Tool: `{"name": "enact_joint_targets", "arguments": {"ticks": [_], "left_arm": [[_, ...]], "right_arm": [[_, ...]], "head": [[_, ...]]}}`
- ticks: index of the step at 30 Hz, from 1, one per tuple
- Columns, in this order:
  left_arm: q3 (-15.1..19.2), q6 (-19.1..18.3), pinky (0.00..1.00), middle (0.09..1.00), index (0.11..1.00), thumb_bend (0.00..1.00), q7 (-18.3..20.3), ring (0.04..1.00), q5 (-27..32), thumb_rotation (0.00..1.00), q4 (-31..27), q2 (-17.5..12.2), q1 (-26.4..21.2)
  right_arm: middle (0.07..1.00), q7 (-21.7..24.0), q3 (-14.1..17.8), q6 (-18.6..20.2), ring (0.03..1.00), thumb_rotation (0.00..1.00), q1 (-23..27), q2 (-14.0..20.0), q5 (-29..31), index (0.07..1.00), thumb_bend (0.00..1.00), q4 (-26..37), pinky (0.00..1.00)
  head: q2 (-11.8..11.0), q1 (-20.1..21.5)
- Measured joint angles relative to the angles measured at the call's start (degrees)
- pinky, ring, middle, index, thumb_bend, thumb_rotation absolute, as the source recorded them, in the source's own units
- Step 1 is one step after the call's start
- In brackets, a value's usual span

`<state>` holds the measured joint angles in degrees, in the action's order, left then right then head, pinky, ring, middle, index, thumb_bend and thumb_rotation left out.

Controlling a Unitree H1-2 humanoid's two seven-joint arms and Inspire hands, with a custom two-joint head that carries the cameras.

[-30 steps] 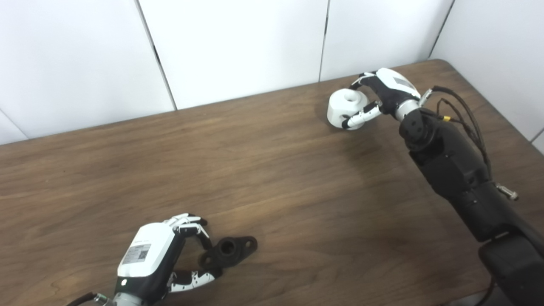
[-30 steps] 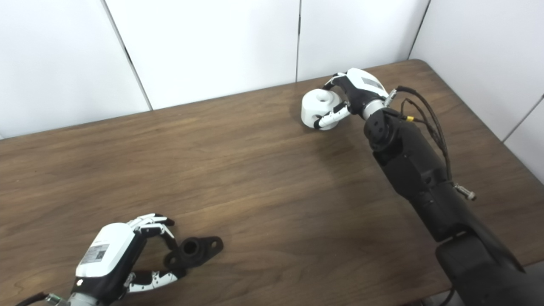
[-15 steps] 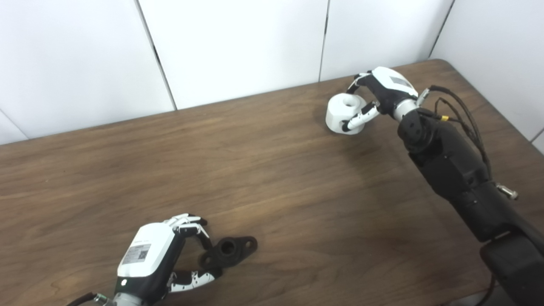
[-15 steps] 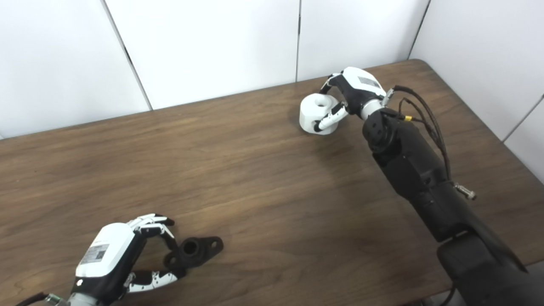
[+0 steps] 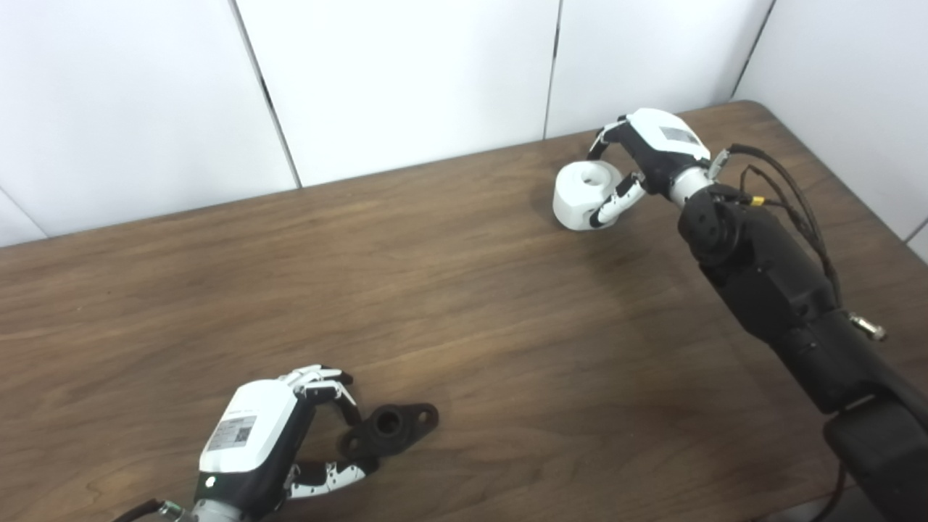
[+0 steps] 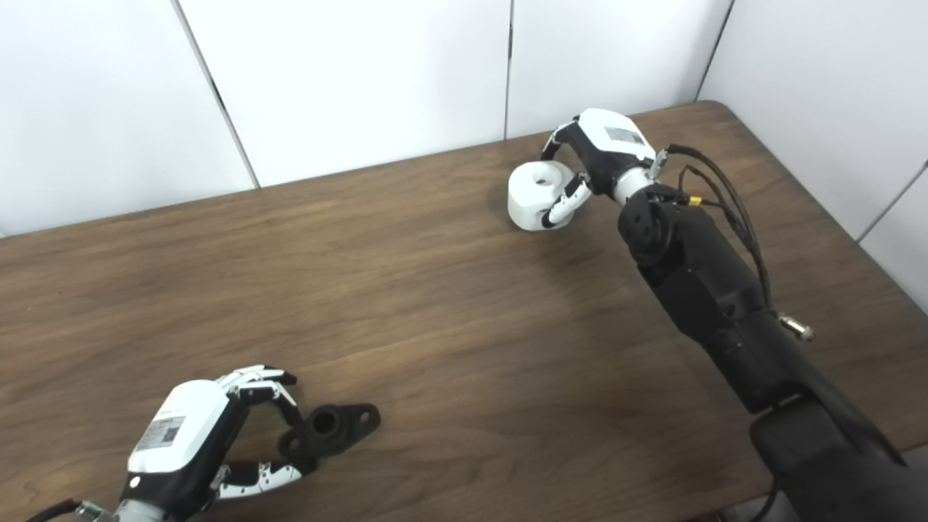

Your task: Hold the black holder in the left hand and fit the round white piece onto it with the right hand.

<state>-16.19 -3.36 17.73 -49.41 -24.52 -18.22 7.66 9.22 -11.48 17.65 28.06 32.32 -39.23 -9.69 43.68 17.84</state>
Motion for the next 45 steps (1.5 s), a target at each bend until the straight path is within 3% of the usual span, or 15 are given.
{"name": "enact_joint_targets", "arguments": {"ticks": [7, 16, 21, 29, 45], "left_arm": [[0.0, 0.0, 0.76, 0.768, 0.487, 0.52, 0.0, 0.834, -0.2, 0.05, 0.0, 0.1, 0.0], [-0.2, -0.5, 0.78, 0.772, 0.487, 0.52, 0.5, 0.842, -1.4, 0.05, -0.1, 1.2, 0.0], [-0.3, -0.8, 0.78, 0.77, 0.487, 0.52, 0.7, 0.837, -2.4, 0.05, -0.2, 1.9, 0.0], [-0.6, -1.3, 0.78, 0.766, 0.487, 0.52, 0.8, 0.835, -3.3, 0.05, -0.1, 3.1, -0.2], [-2.4, -5.2, 0.79, 0.774, 0.488, 0.52, 2.5, 0.843, -7.7, 0.05, -1.1, 5.5, -0.7]], "right_arm": [[0.84, 1.3, -0.1, -0.1, 0.95, 0.14, -1.8, 1.0, -0.8, 0.486, 0.52, 4.3, 0.94], [0.821, 4.9, -0.3, -0.1, 0.948, 0.14, -4.8, 0.9, -1.8, 0.485, 0.52, 16.3, 0.96], [0.811, 9.0, -1.1, 0.2, 0.947, 0.14, -6.6, -0.4, -2.1, 0.483, 0.52, 23.5, 0.96], [0.811, 14.7, -3.0, 1.2, 0.954, 0.14, -9.2, -5.2, -3.0, 0.484, 0.52, 33.7, 0.97], [0.807, 21.0, -5.3, 0.0, 0.959, 0.14, -13.3, -8.7, -3.8, 0.482, 0.52, 41.4, 0.99]], "head": [[0.4, -1.1], [0.9, -4.4], [1.1, -5.8], [1.4, -7.6], [3.1, -12.6]]}}
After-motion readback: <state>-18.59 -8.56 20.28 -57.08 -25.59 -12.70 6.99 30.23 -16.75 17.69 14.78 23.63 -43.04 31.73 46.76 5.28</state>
